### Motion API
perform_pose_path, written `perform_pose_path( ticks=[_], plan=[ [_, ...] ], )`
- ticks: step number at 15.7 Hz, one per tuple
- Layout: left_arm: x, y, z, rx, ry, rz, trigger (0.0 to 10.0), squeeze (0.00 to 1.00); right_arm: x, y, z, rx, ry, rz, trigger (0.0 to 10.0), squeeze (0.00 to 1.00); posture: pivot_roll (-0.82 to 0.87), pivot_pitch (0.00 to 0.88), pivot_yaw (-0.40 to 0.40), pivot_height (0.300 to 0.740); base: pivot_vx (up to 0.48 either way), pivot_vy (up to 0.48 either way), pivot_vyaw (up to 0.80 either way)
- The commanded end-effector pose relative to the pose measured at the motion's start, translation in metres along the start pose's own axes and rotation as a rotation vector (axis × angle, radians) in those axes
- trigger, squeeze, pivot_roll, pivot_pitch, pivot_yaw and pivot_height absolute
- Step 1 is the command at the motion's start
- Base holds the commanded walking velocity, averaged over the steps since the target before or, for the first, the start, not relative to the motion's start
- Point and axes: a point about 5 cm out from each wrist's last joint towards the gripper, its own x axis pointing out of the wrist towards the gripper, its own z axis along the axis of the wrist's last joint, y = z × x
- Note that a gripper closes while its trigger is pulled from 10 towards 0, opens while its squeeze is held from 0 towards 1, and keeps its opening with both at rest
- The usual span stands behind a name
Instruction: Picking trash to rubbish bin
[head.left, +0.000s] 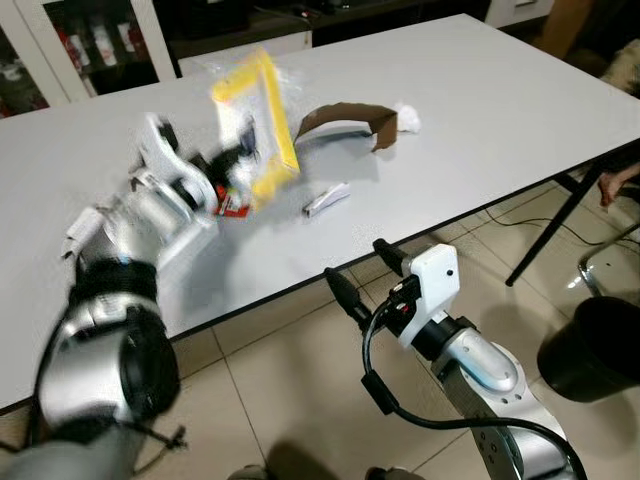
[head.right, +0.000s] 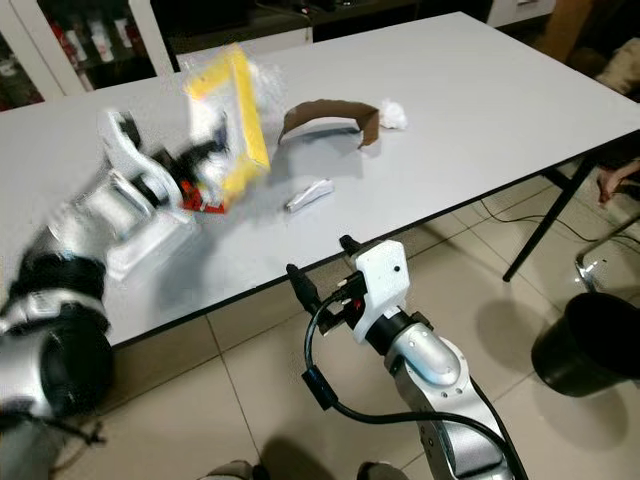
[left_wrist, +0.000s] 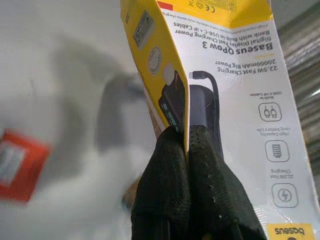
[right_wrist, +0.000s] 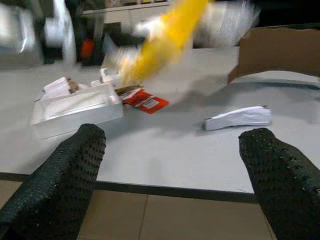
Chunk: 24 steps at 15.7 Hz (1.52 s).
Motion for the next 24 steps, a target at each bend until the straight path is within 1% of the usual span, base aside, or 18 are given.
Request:
perform_pose_path(
  ticks=[1,2,3,4,5,7,8,9,10,11,13,14,15,18,20,22,23,24],
  plan=[
    [-0.008,0.012,-0.02,0.284,0.126,0.094,0.0,0.0,-0.002,-0.001,-0.001,-0.01,0.008,-0.015,10.0,0.0,-0.09,0.035,0.054,0.74,0.0,0.0,0.0],
    [-0.017,0.026,-0.033,0.577,0.244,0.157,0.0,0.0,-0.002,0.0,-0.002,-0.008,0.011,-0.014,10.0,0.0,-0.09,0.036,0.051,0.74,0.0,0.0,0.0],
    [-0.02,0.032,-0.034,0.602,0.251,0.191,0.0,0.0,-0.003,0.0,-0.002,-0.007,0.013,-0.012,10.0,0.0,-0.09,0.036,0.047,0.74,0.0,0.0,0.0],
    [-0.023,0.035,-0.033,0.582,0.245,0.217,0.0,0.0,-0.003,0.001,-0.003,-0.006,0.015,-0.009,10.0,0.0,-0.09,0.036,0.047,0.74,0.0,0.0,0.0],
    [-0.024,0.035,-0.022,0.535,0.192,0.242,0.0,0.0,-0.003,0.001,-0.003,-0.004,0.015,-0.005,10.0,0.0,-0.08,0.034,0.044,0.74,0.0,0.0,0.0],
    [-0.023,0.023,-0.01,0.507,0.105,0.204,0.0,0.0,-0.001,0.0,-0.003,-0.004,0.014,-0.004,10.0,0.0,-0.07,0.028,0.046,0.74,0.0,0.0,0.0],
    [-0.02,0.011,-0.001,0.463,0.014,0.132,0.0,0.0,0.0,-0.001,-0.003,-0.006,0.008,-0.005,10.0,0.0,-0.07,0.027,0.049,0.74,0.0,0.0,0.0],
    [-0.02,0.005,0.003,0.451,-0.026,0.092,0.0,0.0,0.001,-0.001,-0.002,-0.005,0.004,-0.007,10.0,0.0,-0.06,0.024,0.049,0.74,0.0,0.0,0.0],
    [-0.019,0.002,0.005,0.445,-0.051,0.067,0.0,0.0,0.002,-0.002,-0.002,-0.005,0.001,-0.009,10.0,0.0,-0.06,0.024,0.049,0.74,0.0,0.0,0.0],
    [-0.02,-0.012,0.007,0.447,-0.111,-0.031,0.0,0.0,0.002,-0.002,0.0,-0.001,-0.015,-0.017,10.0,0.0,-0.06,0.022,0.051,0.74,0.0,0.0,0.0],
    [-0.023,-0.023,0.009,0.462,-0.174,-0.098,0.0,0.0,0.002,-0.002,0.002,0.004,-0.035,-0.029,10.0,0.0,-0.06,0.018,0.055,0.74,0.0,0.0,0.0],
    [-0.028,-0.033,0.011,0.489,-0.245,-0.148,0.0,0.0,0.0,-0.003,0.004,0.01,-0.052,-0.047,10.0,0.0,-0.07,0.017,0.057,0.74,0.0,0.0,0.0],
    [-0.032,-0.037,0.005,0.561,-0.261,-0.176,0.0,0.0,-0.001,-0.004,0.005,0.008,-0.062,-0.059,10.0,0.0,-0.07,0.014,0.057,0.74,0.0,0.0,0.0],
    [-0.036,-0.023,-0.019,0.657,-0.157,-0.105,0.0,0.0,-0.003,-0.005,0.004,0.001,-0.062,-0.076,10.0,0.0,-0.07,0.011,0.049,0.74,0.0,0.0,0.0],
    [-0.043,-0.018,-0.028,0.824,-0.1,-0.124,0.0,0.0,0.0,-0.01,0.008,-0.004,-0.086,-0.113,10.0,0.0,-0.07,0.012,0.047,0.74,0.0,0.0,0.0],
    [-0.049,-0.014,-0.027,0.908,-0.101,-0.126,0.0,0.0,0.003,-0.015,0.013,0.0,-0.115,-0.143,10.0,0.0,-0.06,0.013,0.042,0.74,0.0,0.0,0.0],
    [-0.057,-0.019,-0.019,0.944,-0.166,-0.162,0.0,0.0,0.008,-0.019,0.023,0.111,-0.192,-0.163,10.0,0.0,-0.06,0.016,0.039,0.74,0.0,0.0,0.0],
    [-0.062,-0.02,-0.016,0.981,-0.194,-0.18,0.0,0.0,0.01,-0.021,0.032,0.164,-0.244,-0.165,10.0,0.52,-0.06,0.017,0.037,0.74,0.0,0.0,0.0]
  ],
)
